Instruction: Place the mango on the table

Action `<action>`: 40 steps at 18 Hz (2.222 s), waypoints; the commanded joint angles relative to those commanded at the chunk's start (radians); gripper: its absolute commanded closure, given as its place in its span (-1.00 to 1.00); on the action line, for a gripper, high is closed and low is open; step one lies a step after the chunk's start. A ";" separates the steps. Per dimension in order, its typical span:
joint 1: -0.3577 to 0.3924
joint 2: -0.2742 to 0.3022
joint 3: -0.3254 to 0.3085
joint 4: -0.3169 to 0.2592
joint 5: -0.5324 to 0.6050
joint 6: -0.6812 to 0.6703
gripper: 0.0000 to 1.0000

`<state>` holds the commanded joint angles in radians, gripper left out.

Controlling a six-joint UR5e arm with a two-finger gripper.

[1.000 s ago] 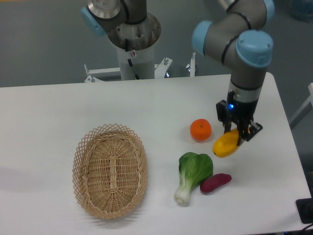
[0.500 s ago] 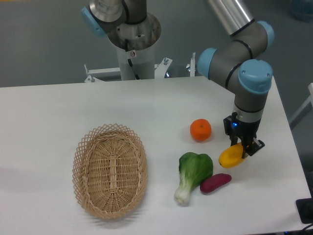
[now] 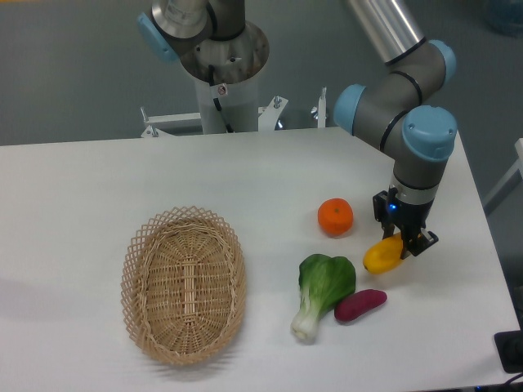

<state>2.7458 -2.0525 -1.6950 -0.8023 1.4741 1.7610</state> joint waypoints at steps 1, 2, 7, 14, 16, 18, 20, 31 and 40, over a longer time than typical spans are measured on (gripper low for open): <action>0.000 0.000 -0.002 0.000 -0.002 0.000 0.10; 0.000 0.000 0.000 0.002 -0.002 -0.002 -0.01; 0.000 0.002 0.006 0.002 -0.012 -0.003 -0.68; -0.005 0.018 0.037 -0.009 -0.029 -0.018 -0.98; -0.015 0.023 0.087 -0.059 -0.023 -0.020 -0.98; -0.024 0.028 0.151 -0.157 -0.021 -0.026 -0.99; -0.028 0.037 0.224 -0.280 -0.021 -0.032 -0.99; 0.046 0.130 0.331 -0.561 -0.029 0.124 -0.99; 0.095 0.133 0.334 -0.561 -0.061 0.169 -0.99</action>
<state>2.8409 -1.9190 -1.3606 -1.3637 1.4129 1.9297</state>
